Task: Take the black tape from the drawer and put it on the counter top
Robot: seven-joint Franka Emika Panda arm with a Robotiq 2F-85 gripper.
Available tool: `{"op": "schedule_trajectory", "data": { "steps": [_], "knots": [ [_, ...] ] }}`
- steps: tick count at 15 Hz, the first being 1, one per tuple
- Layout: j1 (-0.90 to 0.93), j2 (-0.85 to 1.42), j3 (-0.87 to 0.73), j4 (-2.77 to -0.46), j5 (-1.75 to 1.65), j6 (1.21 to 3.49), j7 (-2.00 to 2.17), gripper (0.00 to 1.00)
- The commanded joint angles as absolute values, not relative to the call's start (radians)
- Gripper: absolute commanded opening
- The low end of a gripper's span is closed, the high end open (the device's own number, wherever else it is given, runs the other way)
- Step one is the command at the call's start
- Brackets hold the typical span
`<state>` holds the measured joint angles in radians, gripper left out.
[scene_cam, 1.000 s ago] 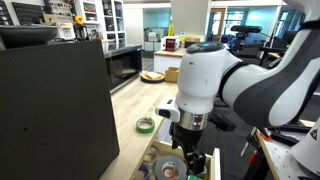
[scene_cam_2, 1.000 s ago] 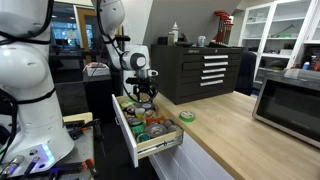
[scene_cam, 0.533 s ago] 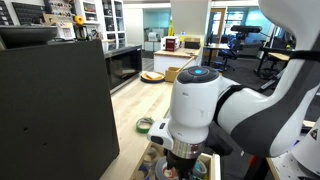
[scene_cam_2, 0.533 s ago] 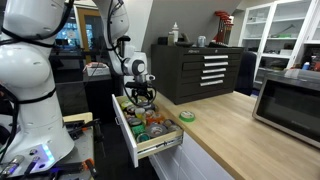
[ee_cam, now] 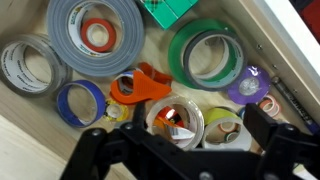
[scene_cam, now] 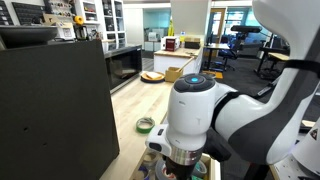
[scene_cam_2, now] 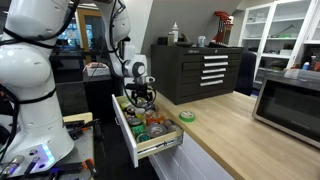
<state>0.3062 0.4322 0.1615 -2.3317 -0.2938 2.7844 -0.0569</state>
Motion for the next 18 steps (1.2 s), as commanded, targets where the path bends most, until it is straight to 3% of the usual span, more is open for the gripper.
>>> {"op": "schedule_trajectory", "data": {
  "steps": [1, 18],
  "knots": [
    [0.342, 0.437, 0.126, -2.350, -0.321, 2.817, -0.011, 1.00],
    [0.472, 0.627, 0.011, -2.344, -0.297, 2.990, 0.079, 1.00]
  ]
}}
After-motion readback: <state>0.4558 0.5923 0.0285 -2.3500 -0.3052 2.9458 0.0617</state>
